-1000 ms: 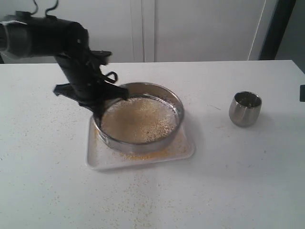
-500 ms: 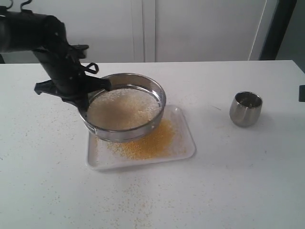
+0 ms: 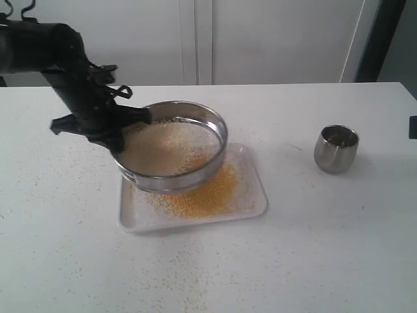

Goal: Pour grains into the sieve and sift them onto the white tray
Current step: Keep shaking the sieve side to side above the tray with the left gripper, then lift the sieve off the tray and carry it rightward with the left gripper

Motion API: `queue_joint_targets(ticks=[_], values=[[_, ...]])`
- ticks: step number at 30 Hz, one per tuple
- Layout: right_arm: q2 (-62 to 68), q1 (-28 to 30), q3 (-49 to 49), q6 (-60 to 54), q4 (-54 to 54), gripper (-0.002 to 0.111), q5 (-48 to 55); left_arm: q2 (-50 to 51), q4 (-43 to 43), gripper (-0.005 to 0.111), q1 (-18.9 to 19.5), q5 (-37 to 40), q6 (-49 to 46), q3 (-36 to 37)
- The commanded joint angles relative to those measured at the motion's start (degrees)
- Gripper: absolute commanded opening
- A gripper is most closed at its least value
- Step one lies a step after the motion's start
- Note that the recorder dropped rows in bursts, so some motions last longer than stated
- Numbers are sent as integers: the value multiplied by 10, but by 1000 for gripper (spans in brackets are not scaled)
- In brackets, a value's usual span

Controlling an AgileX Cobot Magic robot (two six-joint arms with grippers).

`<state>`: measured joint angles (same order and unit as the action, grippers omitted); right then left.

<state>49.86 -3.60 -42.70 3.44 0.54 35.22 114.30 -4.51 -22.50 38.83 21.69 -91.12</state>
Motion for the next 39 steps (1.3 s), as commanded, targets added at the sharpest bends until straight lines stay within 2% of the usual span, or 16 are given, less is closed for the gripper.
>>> queue_joint_targets(ticks=[1, 3, 4, 6, 8, 10, 11, 13, 14, 15, 17, 18, 19, 21, 27, 39], values=[[-1, 2, 3, 2, -1, 0, -6, -6, 2, 0, -55, 16, -55, -17], [-1, 2, 3, 2, -1, 0, -6, -14, 117, 0, -32, 67, 35, -21], [-1, 2, 3, 2, -1, 0, -6, -18, 142, 0, -18, 83, 82, -21], [-1, 2, 3, 2, -1, 0, -6, -18, 104, 0, 7, 84, 129, -20], [-1, 2, 3, 2, -1, 0, -6, -17, -8, 0, -2, 27, 44, -9], [-1, 2, 3, 2, -1, 0, -6, -12, -84, 0, -38, -23, -82, -5], [-1, 2, 3, 2, -1, 0, -6, -10, -64, 0, -51, -25, -94, -8], [-1, 2, 3, 2, -1, 0, -6, -10, 25, 0, -56, -5, -37, -11], [-1, 2, 3, 2, -1, 0, -6, -16, 114, 0, -37, 35, 84, -11], [-1, 2, 3, 2, -1, 0, -6, -17, 121, 0, -25, 47, 117, -10], [-1, 2, 3, 2, -1, 0, -6, -18, 57, 0, -18, 32, 107, -3], [-1, 2, 3, 2, -1, 0, -6, -12, -12, 0, -43, -10, 10, 5], [-1, 2, 3, 2, -1, 0, -6, -8, -19, 0, -54, -17, -19, 5], [-1, 2, 3, 3, -1, 0, -6, -11, 29, 0, -68, -3, 13, 5], [-1, 2, 3, 3, -1, 0, -6, -19, 29, 0, -62, 13, 23, 5], [-1, 2, 3, 3, -1, 0, -6, -34, 29, 0, -62, 97, -42, 5]])
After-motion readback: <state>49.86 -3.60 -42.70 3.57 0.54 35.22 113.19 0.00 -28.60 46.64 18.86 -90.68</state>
